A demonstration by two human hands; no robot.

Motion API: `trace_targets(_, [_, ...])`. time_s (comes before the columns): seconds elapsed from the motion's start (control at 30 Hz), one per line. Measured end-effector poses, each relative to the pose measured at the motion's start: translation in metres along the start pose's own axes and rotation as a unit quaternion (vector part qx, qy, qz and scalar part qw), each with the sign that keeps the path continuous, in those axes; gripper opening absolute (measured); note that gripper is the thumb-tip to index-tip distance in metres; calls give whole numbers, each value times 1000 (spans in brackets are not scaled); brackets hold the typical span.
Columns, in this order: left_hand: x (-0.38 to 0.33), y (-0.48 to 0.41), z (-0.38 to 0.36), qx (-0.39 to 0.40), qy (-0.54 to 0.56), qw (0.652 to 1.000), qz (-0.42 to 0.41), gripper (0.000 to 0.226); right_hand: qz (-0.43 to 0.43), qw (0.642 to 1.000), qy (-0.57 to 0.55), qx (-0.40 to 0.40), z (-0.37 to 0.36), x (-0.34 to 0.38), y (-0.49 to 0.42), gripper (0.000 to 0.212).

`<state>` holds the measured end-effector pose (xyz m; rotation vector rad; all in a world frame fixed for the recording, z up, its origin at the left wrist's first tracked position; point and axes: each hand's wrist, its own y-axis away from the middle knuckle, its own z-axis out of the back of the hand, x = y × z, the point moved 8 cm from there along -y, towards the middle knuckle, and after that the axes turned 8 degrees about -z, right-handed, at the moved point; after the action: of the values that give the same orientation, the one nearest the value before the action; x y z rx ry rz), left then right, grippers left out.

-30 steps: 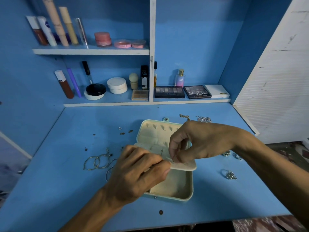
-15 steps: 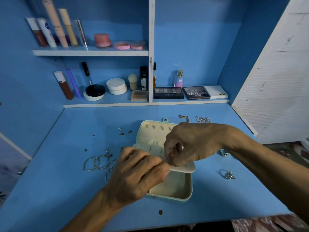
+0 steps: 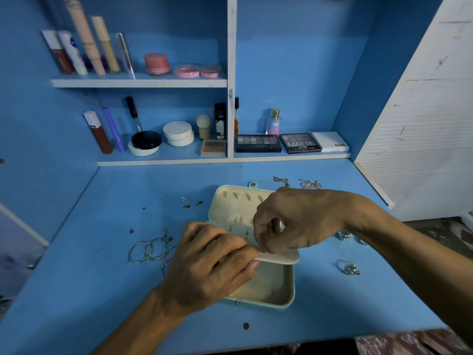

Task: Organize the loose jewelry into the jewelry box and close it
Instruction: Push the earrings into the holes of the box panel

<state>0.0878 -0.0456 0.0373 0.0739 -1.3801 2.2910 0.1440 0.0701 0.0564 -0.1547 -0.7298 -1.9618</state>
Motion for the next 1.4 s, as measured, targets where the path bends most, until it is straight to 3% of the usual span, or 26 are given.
trace_targets(0.37, [-3,6,0,-15,-38,999,-9,20,-9,999,49,-1,-1,5,-3,11])
trace_targets(0.53, [0,2,-1,0,-31,1000,2,14,-5,1000,6,-5,4,-6,-1,14])
trace_targets(0.67, [20,-13,-2,-3,-5,998,61,18,31,992,-118,-41,20,-31,-1,11])
trace_targets(0.83, [54,-31,-25,39,15,991,131,31,35,932,-327,-151,42,-74,-1,30])
trace_targets(1.03, [96,-31,-67,111,114,959,236,53,37,914,-362,-179,42,-96,-13,27])
trace_targets(1.23, [124,8,-75,122,157,918,343,47,-6,904,-369,-217,43,-120,-27,22])
trace_targets(1.4, [133,37,-66,121,149,904,381,41,-64,913,-314,-252,39,-140,-44,16])
